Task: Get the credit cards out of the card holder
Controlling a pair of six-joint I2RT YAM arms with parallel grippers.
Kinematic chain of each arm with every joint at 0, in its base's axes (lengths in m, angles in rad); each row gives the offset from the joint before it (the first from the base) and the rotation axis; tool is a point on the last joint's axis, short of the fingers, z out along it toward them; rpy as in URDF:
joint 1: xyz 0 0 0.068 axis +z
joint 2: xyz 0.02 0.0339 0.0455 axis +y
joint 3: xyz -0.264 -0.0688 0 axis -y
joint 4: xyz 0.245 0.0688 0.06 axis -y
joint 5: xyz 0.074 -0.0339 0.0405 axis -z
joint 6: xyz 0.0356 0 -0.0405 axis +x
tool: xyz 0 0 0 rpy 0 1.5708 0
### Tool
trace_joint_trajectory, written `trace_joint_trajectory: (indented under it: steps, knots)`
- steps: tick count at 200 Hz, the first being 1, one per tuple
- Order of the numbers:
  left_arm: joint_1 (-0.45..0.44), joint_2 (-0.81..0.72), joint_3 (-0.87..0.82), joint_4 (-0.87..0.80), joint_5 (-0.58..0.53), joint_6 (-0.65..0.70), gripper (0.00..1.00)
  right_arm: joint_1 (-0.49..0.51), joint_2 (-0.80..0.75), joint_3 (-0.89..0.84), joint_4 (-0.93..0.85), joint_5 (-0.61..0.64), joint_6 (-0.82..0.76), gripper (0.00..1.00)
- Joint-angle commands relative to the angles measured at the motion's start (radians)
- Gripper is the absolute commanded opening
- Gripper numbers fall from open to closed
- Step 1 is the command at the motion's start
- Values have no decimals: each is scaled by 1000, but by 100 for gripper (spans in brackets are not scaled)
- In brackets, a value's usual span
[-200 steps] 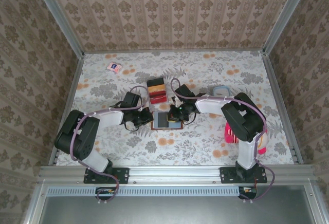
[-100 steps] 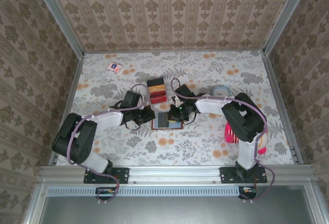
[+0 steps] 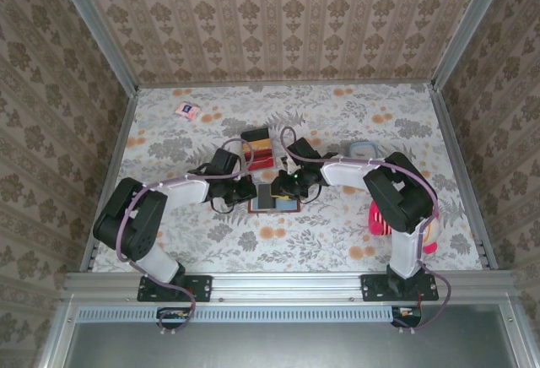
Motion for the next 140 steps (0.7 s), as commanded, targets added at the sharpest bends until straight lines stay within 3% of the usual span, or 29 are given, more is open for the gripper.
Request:
trace_joint_trajectory:
  steps: [1, 70, 140]
  knots:
    - [-6, 26, -23, -58, -58, 22, 1, -3, 28, -5, 16, -32, 18, 26]
    - [-8, 50, -32, -66, -61, 21, 0, -2, 64, 5, 39, -60, 24, 26]
    - [-6, 42, -28, -79, -66, 24, 0, -27, 33, -4, -5, -66, -34, 4]
